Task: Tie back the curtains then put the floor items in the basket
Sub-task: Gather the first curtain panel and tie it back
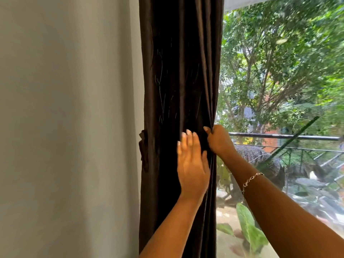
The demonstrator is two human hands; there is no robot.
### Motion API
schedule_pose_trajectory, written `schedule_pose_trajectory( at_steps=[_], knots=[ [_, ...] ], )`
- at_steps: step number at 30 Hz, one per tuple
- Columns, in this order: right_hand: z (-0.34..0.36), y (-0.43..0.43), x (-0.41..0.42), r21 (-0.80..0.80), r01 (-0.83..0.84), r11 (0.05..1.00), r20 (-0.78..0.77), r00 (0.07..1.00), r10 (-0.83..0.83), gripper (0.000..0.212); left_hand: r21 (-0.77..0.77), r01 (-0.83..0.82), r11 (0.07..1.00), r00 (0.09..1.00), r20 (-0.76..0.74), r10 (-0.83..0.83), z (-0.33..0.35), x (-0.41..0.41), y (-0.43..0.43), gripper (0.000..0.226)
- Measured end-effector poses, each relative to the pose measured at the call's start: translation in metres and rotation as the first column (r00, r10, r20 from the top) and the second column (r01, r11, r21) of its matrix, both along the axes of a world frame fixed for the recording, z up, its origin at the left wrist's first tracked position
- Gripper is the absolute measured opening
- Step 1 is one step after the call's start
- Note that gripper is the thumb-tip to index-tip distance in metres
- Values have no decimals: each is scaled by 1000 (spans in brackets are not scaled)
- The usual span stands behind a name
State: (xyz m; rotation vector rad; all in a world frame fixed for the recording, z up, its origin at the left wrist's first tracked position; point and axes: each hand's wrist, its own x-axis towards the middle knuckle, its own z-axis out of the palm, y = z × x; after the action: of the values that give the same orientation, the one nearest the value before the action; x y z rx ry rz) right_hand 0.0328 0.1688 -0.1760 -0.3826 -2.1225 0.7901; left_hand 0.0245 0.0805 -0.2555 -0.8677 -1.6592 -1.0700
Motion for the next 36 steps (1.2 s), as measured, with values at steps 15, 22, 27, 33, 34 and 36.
schedule_pose_trajectory(
  at_steps=[15,22,27,33,34,36],
  knots=[
    [-4,-2,-11,56,17,998,20,1000,-18,39,287,-9,958,935,341,-94,8,-23,-32,46],
    [0,-20,-14,-18,-109,994,-22,994,109,36,91,85,992,936,333,-111,6,-7,-6,55],
    [-1,-31,-9,-121,-226,967,-46,974,222,49,39,131,991,919,369,-136,9,-5,2,54],
    [-5,-30,-11,-155,-213,965,-28,977,211,44,24,178,984,905,389,-173,4,-7,7,44],
    [-4,-28,-11,-144,-186,972,-25,982,185,42,17,184,983,914,365,-177,2,-7,7,48],
    [-3,-23,-12,-92,-134,987,-9,991,133,40,36,178,983,949,259,-182,-4,-1,3,48]
  ],
)
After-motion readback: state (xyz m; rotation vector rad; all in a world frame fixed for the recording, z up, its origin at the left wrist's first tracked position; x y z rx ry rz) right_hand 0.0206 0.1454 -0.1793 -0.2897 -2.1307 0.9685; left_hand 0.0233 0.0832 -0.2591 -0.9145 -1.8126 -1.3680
